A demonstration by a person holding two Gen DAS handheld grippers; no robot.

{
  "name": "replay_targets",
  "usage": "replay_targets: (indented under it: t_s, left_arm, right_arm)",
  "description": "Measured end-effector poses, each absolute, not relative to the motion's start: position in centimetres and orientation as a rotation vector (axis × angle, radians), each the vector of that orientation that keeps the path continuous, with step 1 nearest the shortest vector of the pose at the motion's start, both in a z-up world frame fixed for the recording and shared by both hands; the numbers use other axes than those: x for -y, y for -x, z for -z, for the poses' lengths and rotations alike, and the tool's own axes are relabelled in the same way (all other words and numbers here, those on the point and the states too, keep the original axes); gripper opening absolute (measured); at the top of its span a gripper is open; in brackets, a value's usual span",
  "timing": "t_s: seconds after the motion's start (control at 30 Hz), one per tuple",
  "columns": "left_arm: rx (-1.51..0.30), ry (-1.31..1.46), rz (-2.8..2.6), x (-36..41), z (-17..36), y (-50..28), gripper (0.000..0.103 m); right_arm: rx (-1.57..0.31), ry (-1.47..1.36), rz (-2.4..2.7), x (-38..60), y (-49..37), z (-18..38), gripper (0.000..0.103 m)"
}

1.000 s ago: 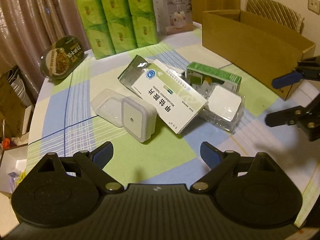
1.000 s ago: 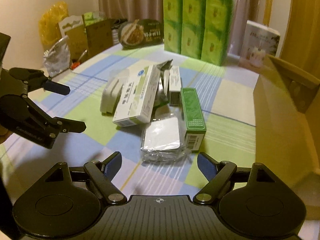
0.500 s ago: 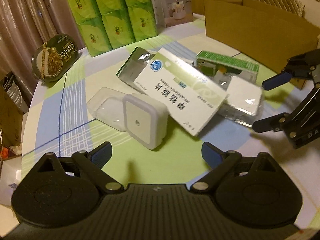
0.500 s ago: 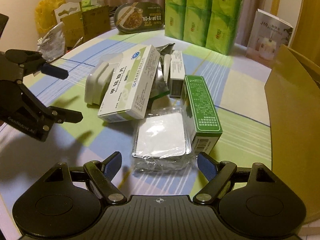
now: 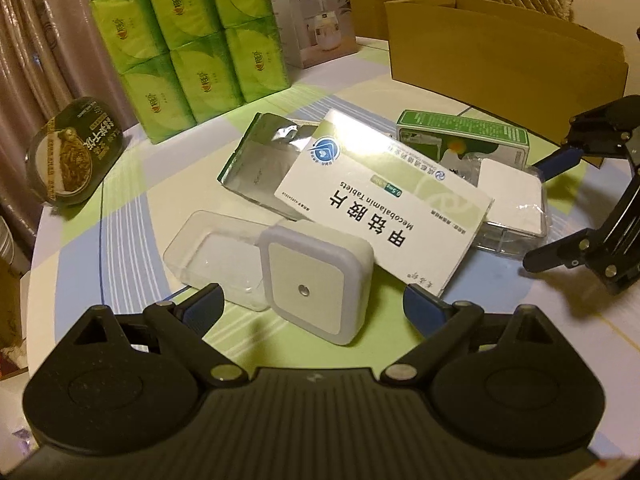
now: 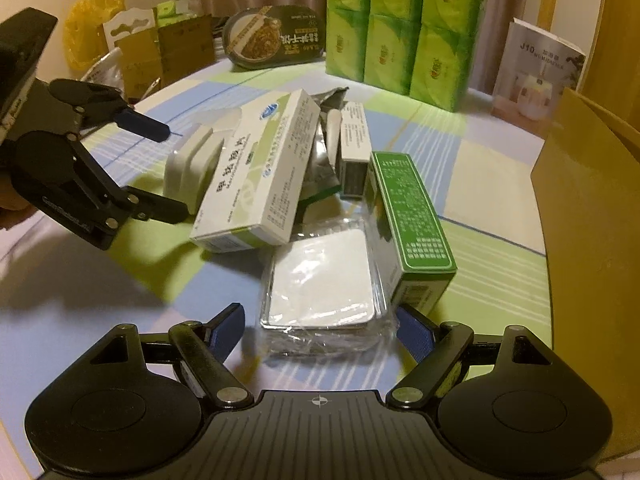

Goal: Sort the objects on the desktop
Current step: 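Grasp the plastic-wrapped white tray with the right tool while the left tool grasps the white night light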

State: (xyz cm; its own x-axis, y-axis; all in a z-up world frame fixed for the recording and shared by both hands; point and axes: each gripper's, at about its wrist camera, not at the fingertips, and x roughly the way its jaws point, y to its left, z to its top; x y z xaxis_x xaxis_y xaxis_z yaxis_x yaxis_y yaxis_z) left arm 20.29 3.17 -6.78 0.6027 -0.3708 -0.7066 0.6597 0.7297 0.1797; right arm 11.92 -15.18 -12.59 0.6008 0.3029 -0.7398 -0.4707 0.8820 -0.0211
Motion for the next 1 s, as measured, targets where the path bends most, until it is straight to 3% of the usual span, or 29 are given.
replay_targets:
  t_s: [0.03,0.13,0.27,0.4,0.47,0.6,1.0]
  left_arm:
    - [-0.694,-0.454,0.629,-3.2,6.8,-20.5,0.094]
    - [-0.677,-0.454,0.659,-3.2,6.9,-20.9,0.094]
    - [-0.652,-0.445,0.698,-3.1,6.9,-21.5,0.094]
    - [-0.650,-0.420,0.740,-3.1,7.0,-22.1,0.090]
    - [-0.662,-0.408,0.756,-3.1,7.0,-22.1,0.077]
    - [-0.673,-0.424,0.758,-2.9,6.9,-21.2,0.061]
    - [-0.762,-0.476,0.839,0.9,5.6,-11.6,0.061]
  right_arm:
    - [-0.811,0.223,-0.451,15.1,-12.0,12.7,0.079]
    - [-0.816,0.222,-0.442,15.0,-12.1,12.7,0.062]
    - [-0.820,0.223,-0.447,15.0,-11.7,12.4,0.055]
    - [-0.832,0.205,-0.450,15.3,-11.0,12.0,0.053]
    - [-0.836,0.196,-0.449,15.7,-10.5,11.7,0.053]
    - [-0.843,0.183,-0.438,16.7,-9.2,11.2,0.053]
    - [-0.876,0.172,-0.400,20.5,-4.4,10.5,0.053]
